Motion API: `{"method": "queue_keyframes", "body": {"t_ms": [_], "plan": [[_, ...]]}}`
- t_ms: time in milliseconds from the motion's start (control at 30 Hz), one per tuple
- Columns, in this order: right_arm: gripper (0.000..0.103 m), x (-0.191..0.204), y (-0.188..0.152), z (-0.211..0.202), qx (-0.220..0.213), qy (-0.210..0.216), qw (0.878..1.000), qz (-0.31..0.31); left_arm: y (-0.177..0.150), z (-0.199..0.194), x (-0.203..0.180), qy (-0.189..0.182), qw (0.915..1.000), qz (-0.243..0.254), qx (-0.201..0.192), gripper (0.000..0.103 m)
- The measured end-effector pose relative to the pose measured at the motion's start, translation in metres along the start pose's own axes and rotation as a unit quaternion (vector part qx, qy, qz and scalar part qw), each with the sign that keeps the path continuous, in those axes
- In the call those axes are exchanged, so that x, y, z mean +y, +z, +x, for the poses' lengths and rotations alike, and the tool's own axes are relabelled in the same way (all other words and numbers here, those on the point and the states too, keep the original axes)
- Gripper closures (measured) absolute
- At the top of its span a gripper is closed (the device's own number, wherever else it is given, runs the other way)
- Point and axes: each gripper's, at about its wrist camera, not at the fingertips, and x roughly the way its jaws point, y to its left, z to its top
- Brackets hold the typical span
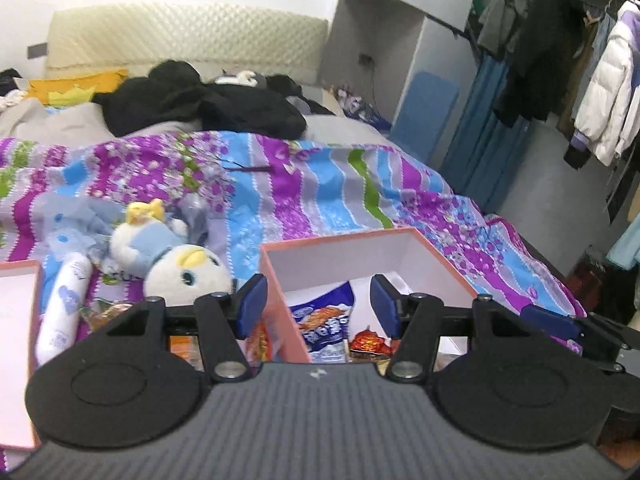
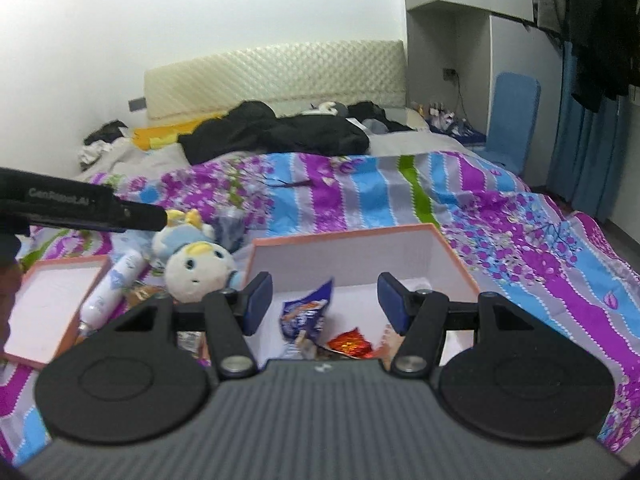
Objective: Organize snacks
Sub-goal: 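Withdraw both tools from the box back toward the snack pile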
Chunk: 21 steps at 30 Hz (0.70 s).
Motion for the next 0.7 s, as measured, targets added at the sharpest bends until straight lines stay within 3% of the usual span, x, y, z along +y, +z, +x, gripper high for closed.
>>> {"method": "queue_keyframes", "body": {"t_ms": [333,700], "plan": [[0.042,0.039,-0.021,-0.026,-0.029,0.022,0.999,-0.003,-0.042,-0.059,0.027,0.021,0.9991,-0.012,-0.036,0.040],[0.042,0.066,-0.061,-0.048,-0.027,0.039,0.999,-0.005,-0.091,-0.088,0.048,0.037,0.9983,-0.019,-0.041,0.040]]}}
